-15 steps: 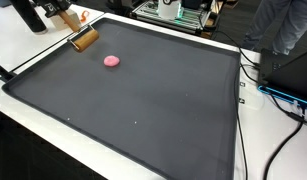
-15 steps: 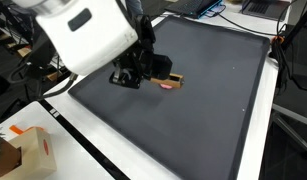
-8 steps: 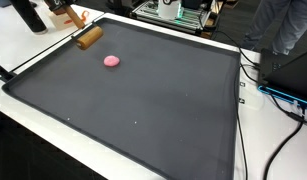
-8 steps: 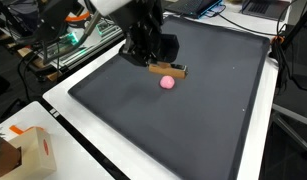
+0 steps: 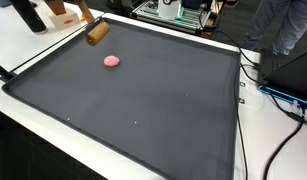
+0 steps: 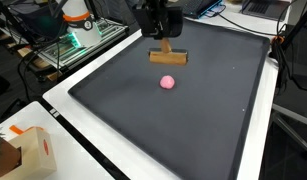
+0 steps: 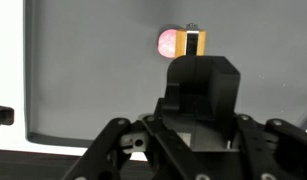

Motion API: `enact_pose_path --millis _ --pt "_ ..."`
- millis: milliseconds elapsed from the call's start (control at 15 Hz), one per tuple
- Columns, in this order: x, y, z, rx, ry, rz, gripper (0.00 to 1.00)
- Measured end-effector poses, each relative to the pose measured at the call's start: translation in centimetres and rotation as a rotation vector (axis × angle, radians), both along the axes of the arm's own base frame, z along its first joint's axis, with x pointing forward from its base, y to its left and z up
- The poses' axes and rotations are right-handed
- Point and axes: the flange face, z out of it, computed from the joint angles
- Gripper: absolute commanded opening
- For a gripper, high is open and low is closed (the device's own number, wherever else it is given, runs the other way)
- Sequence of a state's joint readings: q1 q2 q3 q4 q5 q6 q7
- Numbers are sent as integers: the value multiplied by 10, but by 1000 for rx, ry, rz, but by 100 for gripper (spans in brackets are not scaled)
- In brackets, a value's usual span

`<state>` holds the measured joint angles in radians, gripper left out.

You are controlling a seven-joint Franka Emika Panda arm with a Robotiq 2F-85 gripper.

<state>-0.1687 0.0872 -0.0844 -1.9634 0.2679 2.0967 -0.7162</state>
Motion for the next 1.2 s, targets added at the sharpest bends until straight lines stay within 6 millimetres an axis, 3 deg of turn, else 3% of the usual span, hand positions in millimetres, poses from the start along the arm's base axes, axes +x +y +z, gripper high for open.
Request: enact_pose_path --millis 400,467,1133,1200 --pt "-24 54 5 -98 -51 25 24" --pt "-28 61 6 -108 -65 27 49" --pt "-27 63 1 -108 -59 27 49" --pt "-27 63 2 -108 -59 27 24"
